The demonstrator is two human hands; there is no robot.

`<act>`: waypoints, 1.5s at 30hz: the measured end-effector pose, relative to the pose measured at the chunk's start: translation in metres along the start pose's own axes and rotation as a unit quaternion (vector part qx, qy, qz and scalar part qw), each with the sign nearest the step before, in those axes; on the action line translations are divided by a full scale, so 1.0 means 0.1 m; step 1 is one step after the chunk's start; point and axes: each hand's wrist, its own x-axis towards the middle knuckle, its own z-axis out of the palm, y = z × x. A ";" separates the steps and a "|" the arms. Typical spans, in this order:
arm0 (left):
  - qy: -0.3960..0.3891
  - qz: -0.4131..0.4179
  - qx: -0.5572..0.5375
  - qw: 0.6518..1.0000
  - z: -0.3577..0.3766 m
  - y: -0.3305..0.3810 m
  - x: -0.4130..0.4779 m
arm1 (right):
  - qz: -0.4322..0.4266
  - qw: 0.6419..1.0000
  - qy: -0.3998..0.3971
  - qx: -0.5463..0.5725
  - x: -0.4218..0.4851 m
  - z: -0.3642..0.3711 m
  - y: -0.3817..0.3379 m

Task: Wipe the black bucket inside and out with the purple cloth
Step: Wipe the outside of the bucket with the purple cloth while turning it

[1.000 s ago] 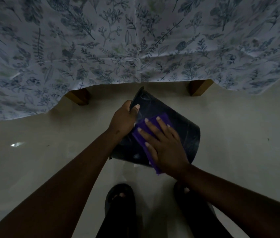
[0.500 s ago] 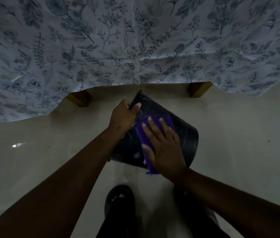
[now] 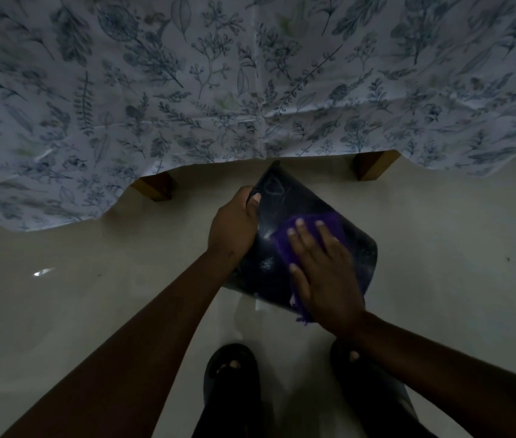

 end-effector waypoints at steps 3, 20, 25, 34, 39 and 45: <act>-0.016 0.016 -0.026 0.999 -0.03 0.02 0.00 | -0.109 0.992 -0.032 -0.047 0.12 -0.01 -0.08; -0.031 -0.004 0.000 1.000 -0.02 0.01 0.01 | -0.065 0.997 -0.025 0.043 0.04 -0.08 0.04; -0.047 -0.028 0.010 0.998 -0.06 0.00 0.01 | 0.147 0.979 -0.030 0.138 0.52 -0.15 0.19; -0.055 -0.055 0.040 0.996 -0.05 0.05 0.09 | -0.046 0.996 -0.064 0.039 -0.14 -0.02 -0.16; -0.091 -0.020 0.012 0.996 -0.11 0.06 0.07 | -0.055 0.998 -0.026 0.032 0.23 -0.05 0.03; -0.085 -0.006 -0.028 0.996 -0.22 -0.12 -0.30 | 0.106 0.985 -0.024 0.131 0.55 -0.07 0.21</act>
